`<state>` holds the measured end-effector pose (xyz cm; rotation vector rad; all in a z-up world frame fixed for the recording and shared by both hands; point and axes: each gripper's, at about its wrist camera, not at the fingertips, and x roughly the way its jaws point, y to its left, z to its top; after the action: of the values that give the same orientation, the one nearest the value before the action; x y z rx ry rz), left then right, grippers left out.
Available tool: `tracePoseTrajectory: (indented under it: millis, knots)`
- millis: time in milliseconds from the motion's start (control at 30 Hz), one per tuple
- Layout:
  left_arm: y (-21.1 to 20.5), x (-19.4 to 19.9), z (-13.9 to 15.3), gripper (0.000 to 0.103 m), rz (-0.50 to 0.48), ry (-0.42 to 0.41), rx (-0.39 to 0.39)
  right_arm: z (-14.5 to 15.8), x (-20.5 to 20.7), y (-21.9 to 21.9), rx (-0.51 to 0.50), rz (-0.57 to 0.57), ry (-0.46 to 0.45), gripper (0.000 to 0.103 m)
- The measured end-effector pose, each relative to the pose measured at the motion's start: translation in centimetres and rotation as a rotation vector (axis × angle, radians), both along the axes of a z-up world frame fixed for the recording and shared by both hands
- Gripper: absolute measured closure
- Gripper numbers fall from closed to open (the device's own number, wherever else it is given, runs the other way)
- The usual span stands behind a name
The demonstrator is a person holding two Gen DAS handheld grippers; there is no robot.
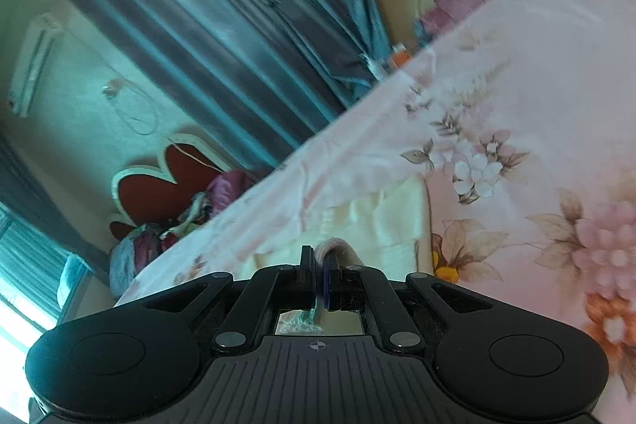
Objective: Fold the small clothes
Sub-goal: 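Grasp the hem with the left gripper while the right gripper grasps the hem beside it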
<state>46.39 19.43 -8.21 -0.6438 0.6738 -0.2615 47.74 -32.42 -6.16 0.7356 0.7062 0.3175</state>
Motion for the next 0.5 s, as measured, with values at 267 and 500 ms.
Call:
tracePoseTrajectory:
  millis: [267, 500]
  knots:
    - [0.2, 7.3, -3.4, 0.1, -0.042, 0.089, 0.027, -4.7, 6.9, 0.4, 0.016, -0.044, 0.111, 0.101]
    - [0.5, 9.5, -4.3, 0.073, -0.059, 0.054, 0.019, -5.9, 10.2, 1.1, -0.022, -0.031, 0.13, 0.095]
